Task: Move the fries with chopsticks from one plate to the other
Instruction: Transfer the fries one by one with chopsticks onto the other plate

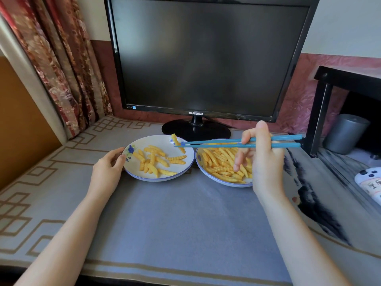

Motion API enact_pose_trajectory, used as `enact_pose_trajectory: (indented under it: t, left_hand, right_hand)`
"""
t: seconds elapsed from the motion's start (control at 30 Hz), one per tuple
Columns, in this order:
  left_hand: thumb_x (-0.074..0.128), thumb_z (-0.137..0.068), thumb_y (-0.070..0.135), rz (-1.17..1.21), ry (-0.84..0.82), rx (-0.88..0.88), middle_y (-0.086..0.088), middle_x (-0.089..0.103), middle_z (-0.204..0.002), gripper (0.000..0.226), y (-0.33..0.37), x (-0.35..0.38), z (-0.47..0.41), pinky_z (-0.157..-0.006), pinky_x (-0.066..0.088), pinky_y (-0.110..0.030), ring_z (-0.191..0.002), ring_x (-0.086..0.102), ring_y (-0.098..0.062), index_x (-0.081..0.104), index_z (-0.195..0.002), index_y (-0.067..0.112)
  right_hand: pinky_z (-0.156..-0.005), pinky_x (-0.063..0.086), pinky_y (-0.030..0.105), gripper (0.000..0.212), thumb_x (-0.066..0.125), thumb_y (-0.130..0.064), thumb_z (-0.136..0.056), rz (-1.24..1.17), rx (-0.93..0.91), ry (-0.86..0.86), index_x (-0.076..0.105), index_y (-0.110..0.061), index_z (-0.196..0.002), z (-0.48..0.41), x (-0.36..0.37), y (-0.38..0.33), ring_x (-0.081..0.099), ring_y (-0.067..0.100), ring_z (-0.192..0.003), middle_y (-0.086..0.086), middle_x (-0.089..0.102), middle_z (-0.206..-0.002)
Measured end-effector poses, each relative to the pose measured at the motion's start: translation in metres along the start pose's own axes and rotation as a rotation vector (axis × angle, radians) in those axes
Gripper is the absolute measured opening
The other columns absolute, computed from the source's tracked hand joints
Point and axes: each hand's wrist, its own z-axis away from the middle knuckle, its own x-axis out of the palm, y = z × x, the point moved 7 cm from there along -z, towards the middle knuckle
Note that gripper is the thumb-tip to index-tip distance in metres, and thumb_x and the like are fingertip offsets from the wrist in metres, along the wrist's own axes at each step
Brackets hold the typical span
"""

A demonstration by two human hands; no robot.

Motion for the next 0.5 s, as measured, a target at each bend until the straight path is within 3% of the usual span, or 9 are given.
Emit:
enact_pose_trajectory:
  t: [0.23,0.4,0.5]
  left_hand:
    - [0.046,-0.095,0.02,-0.002,0.003,0.002,-0.004,0.065,-0.114,0.031,-0.001,0.0,-0.001,-0.082,0.035,-0.024,-0.095,0.053,-0.012,0.061,-0.122,0.017]
    - [0.047,-0.096,0.019,-0.01,0.013,0.009,-0.005,0.064,-0.118,0.031,0.001,0.0,0.0,-0.084,0.035,-0.024,-0.097,0.05,-0.01,0.061,-0.123,0.015]
    - [0.047,-0.096,0.019,-0.01,0.01,0.009,-0.005,0.064,-0.118,0.031,0.001,0.0,-0.001,-0.084,0.035,-0.024,-0.097,0.05,-0.01,0.061,-0.123,0.015]
  right_hand:
    - [-0.036,0.025,0.02,0.045,0.037,-0.023,-0.103,0.004,0.072,-0.173,0.05,-0.006,-0.063,0.009,0.029,0.018,0.042,0.02,-0.029,0.009,0.043,-0.036]
    - [-0.037,0.032,0.018,0.045,0.037,-0.024,-0.104,0.036,0.098,-0.303,0.053,-0.006,-0.066,0.016,0.042,0.027,0.046,0.02,-0.032,0.009,0.049,-0.038]
    - [-0.037,0.03,0.019,0.044,0.037,-0.024,-0.104,0.028,0.085,-0.27,0.054,-0.006,-0.067,0.011,0.035,0.022,0.046,0.02,-0.032,0.01,0.048,-0.038]
